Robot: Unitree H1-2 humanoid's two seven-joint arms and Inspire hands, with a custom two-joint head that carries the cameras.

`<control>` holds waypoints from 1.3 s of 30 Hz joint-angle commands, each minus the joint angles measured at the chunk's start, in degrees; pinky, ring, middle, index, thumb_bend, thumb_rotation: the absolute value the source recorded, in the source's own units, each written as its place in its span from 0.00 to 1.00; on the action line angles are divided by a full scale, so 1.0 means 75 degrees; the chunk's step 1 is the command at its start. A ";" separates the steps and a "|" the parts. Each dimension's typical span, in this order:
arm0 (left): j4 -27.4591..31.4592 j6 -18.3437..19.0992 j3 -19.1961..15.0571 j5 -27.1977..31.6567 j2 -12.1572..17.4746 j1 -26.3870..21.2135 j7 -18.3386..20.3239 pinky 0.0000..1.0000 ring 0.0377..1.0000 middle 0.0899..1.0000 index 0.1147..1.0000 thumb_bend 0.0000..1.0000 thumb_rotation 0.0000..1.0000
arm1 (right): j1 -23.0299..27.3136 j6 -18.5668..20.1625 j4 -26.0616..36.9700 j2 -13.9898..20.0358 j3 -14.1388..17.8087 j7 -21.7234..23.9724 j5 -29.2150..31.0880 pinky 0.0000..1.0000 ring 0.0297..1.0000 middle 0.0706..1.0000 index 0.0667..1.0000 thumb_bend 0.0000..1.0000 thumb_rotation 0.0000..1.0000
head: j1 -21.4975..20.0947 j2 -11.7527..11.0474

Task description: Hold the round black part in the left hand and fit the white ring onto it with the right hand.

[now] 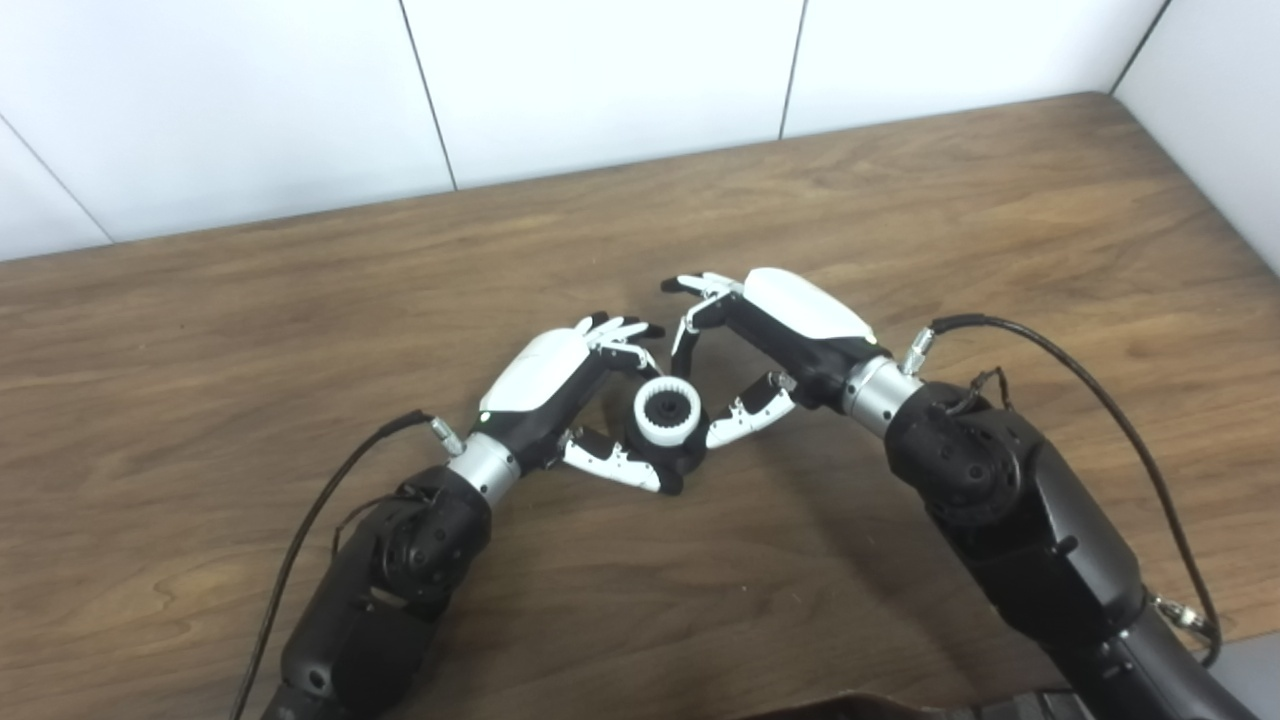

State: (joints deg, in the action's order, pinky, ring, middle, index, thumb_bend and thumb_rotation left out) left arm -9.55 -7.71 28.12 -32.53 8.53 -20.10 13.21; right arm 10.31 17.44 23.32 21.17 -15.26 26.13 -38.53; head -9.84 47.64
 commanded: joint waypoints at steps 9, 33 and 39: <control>0.0248 -0.0006 0.0020 0.0037 0.0010 -0.0008 0.0195 1.00 0.96 0.90 0.41 0.52 0.05 | 0.0197 -0.0006 0.0132 0.0114 0.0019 0.0090 -0.0172 0.90 0.95 0.92 0.44 0.51 0.14 | -0.0004 0.0072; 0.0199 -0.0030 0.0010 0.0011 -0.0024 -0.0014 0.0158 1.00 0.97 0.90 0.41 0.52 0.05 | 0.0243 0.0168 0.0229 0.0113 0.0035 0.0457 -0.0220 0.90 0.96 0.93 0.44 0.51 0.14 | -0.0001 0.0042; 0.0181 -0.0047 0.0007 0.0018 -0.0030 -0.0019 0.0150 1.00 0.96 0.90 0.41 0.52 0.05 | 0.0257 0.0225 0.0232 0.0126 0.0038 0.0510 -0.0194 0.89 0.97 0.94 0.45 0.51 0.14 | -0.0025 0.0000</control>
State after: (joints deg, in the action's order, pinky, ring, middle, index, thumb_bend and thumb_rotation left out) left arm -9.23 -7.63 27.83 -32.51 8.51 -19.96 13.67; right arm 11.10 19.05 23.70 21.35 -15.26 29.76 -39.59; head -10.02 47.64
